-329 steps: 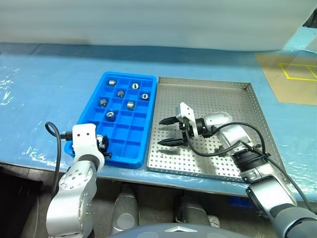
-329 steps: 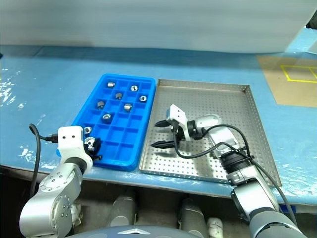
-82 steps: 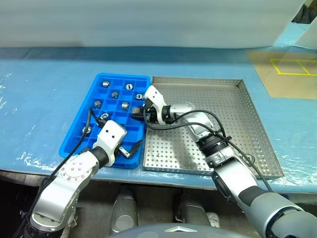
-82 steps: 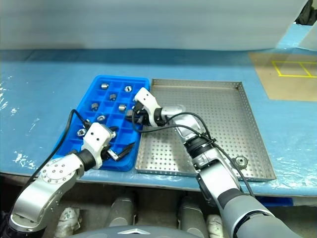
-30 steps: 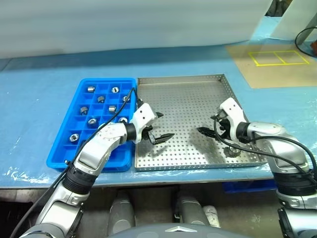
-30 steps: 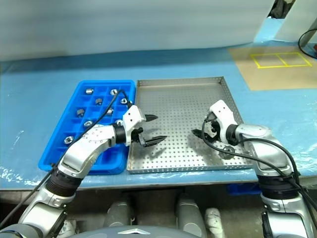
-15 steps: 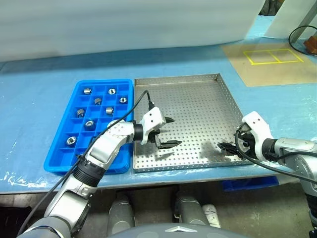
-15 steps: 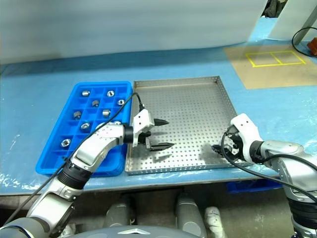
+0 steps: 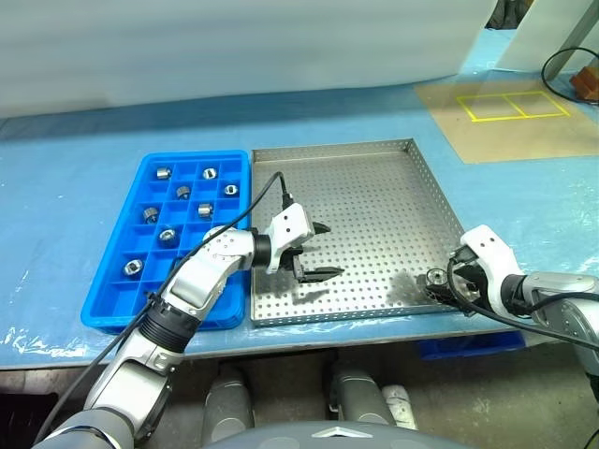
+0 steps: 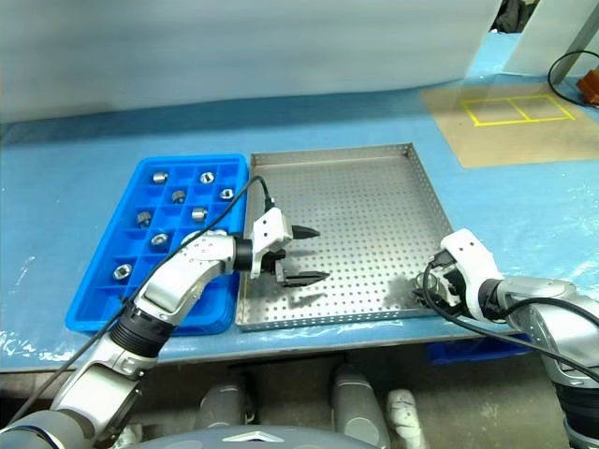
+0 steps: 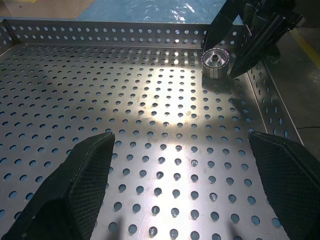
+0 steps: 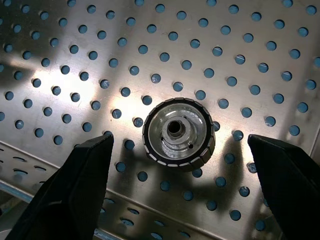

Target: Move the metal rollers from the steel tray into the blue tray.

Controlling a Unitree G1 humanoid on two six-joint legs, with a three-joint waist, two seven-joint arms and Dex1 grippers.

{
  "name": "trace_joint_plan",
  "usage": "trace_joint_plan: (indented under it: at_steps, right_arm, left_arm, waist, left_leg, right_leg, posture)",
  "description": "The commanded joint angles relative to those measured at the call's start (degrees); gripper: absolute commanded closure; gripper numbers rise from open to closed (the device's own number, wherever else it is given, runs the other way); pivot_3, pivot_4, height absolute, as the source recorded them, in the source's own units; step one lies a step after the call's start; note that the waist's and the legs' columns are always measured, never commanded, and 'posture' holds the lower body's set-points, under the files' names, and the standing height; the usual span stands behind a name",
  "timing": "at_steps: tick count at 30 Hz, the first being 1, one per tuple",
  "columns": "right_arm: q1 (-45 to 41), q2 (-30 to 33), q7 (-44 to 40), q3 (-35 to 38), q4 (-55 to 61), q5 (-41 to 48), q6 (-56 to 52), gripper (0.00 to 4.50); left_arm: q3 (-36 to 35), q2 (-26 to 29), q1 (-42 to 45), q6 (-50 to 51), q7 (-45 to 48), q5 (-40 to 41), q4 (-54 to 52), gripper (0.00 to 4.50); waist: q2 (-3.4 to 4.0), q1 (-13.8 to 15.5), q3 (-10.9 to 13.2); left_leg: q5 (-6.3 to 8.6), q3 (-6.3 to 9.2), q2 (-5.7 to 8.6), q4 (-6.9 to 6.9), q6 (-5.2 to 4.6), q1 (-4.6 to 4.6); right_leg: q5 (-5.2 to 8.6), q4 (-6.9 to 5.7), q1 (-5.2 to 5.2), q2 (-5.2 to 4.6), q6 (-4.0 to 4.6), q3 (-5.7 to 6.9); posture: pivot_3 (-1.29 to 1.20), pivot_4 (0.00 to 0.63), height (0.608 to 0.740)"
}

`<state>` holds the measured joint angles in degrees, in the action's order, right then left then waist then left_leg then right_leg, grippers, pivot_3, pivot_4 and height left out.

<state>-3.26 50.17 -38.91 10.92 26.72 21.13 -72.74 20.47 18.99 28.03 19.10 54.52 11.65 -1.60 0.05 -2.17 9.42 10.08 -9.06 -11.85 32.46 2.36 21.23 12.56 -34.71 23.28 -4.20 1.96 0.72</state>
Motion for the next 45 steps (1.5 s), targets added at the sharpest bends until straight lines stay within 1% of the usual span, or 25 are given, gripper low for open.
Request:
trace_joint_plan:
  at_steps: [1,2,5,6,8,12,17,22,27,31,34,45]
  right_arm:
    - [-1.15,-1.19,1.10,-1.27,-1.65,0.54,0.97,0.46]
    - [-1.45,-1.64,1.31,-1.65,-2.25,0.52,1.48,0.64]
    - [-1.72,-2.01,1.66,-2.46,-3.31,0.48,2.49,1.64]
    - [-1.87,-2.18,1.70,-2.63,-3.41,0.72,2.59,2.07]
    - [-2.48,-2.67,1.86,-2.93,-3.73,1.13,2.82,2.74]
    - [-3.90,-2.75,2.37,-3.50,-4.74,0.71,3.56,2.79]
    - [-8.14,-3.41,2.49,-4.90,-6.60,0.38,6.45,2.79]
    - [-14.61,-7.77,0.31,-9.46,-8.74,0.68,14.43,2.79]
    - [-21.02,-13.07,-3.06,-15.21,-11.14,1.00,20.67,2.79]
    - [-25.97,-16.35,-6.61,-21.59,-15.08,-0.34,24.04,2.79]
    - [-29.39,-18.71,-9.57,-24.73,-18.09,-0.50,26.43,2.79]
    - [-39.75,-29.11,-18.69,-30.28,-29.63,-1.26,35.32,2.79]
  left_arm:
    - [-0.28,-0.40,0.52,-0.29,0.06,0.36,-2.24,0.00]
    - [-0.33,-0.46,0.53,-0.29,-0.02,0.34,-2.22,0.00]
    - [-0.46,-0.52,0.47,-0.30,-0.21,0.23,-2.20,0.00]
    - [-0.51,-0.51,0.42,-0.27,-0.28,0.19,-2.23,0.00]
    - [-0.65,-0.46,0.29,-0.21,-0.50,0.11,-2.33,0.00]
    - [-1.08,-0.07,-0.19,0.23,-1.03,0.15,-3.22,0.00]
    - [-2.75,1.28,-1.42,2.53,-2.33,0.95,-5.76,0.00]
    - [-5.04,3.43,-5.35,6.05,-4.27,2.13,-11.33,0.00]
    - [-8.02,4.83,-10.44,10.31,-8.28,3.16,-18.08,0.00]
    - [-10.19,5.37,-14.64,13.07,-12.37,3.29,-23.15,0.00]
    - [-11.97,5.87,-17.70,15.12,-15.37,3.31,-27.02,0.00]
    - [-17.67,5.81,-31.46,22.19,-25.54,4.58,-42.73,0.00]
  waist:
    - [0.00,-0.03,0.00]
    - [0.00,-0.05,0.00]
    - [0.00,-0.13,0.00]
    - [0.00,-0.17,0.00]
    - [0.00,-0.21,0.00]
    - [0.00,-0.24,0.00]
    - [-0.01,-0.61,0.01]
    - [0.02,-0.92,0.01]
    - [0.06,0.51,0.02]
    - [0.06,2.27,0.03]
    - [0.06,3.46,0.03]
    - [0.03,6.84,0.04]
  left_leg:
    - [0.00,0.00,-0.01,-0.01,0.00,0.00]
    - [0.00,0.00,0.00,-0.01,0.00,0.01]
    - [0.00,0.00,-0.01,-0.02,-0.01,0.01]
    - [0.00,0.00,-0.01,-0.01,0.00,0.00]
    - [0.00,-0.01,-0.01,-0.01,0.00,-0.01]
    - [0.00,0.00,-0.01,-0.01,0.00,-0.01]
    - [-0.01,-0.03,-0.02,0.01,0.01,-0.08]
    - [-0.03,-0.04,-0.04,0.01,0.06,-0.11]
    - [-0.02,-0.03,-0.05,-0.16,0.04,0.05]
    - [-0.02,-0.03,-0.05,-0.21,0.03,0.26]
    - [-0.02,-0.03,-0.07,-0.22,0.04,0.32]
    - [-0.08,0.15,-0.11,-0.22,0.14,0.55]
  right_leg:
    - [0.00,0.01,0.00,0.00,0.00,0.00]
    - [0.00,0.01,0.00,0.00,0.00,0.00]
    - [0.00,0.01,0.00,0.00,0.00,0.00]
    - [0.00,0.01,0.00,0.00,0.00,0.00]
    - [0.00,0.00,0.00,0.00,0.00,0.00]
    - [0.00,0.00,0.00,0.00,0.00,0.00]
    - [-0.01,-0.02,-0.02,0.01,0.00,-0.02]
    - [0.00,-0.10,0.04,0.01,-0.09,-0.01]
    - [-0.03,-0.01,0.16,0.00,-0.01,0.07]
    - [-0.01,0.00,0.35,-0.02,0.00,0.14]
    - [0.00,-0.02,0.40,-0.04,0.00,0.20]
    - [0.00,-0.07,0.58,-0.07,0.02,0.44]
  posture:
    - [-0.43,0.150,0.740]
    - [-0.43,0.150,0.740]
    - [-0.43,0.150,0.740]
    - [-0.43,0.150,0.740]
    - [-0.43,0.150,0.740]
    - [-0.39,0.150,0.740]
    - [-0.34,0.150,0.740]
    - [-0.26,0.150,0.740]
    - [-0.16,0.150,0.740]
    - [-0.06,0.150,0.740]
    - [0.02,0.150,0.740]
    - [0.27,0.150,0.740]
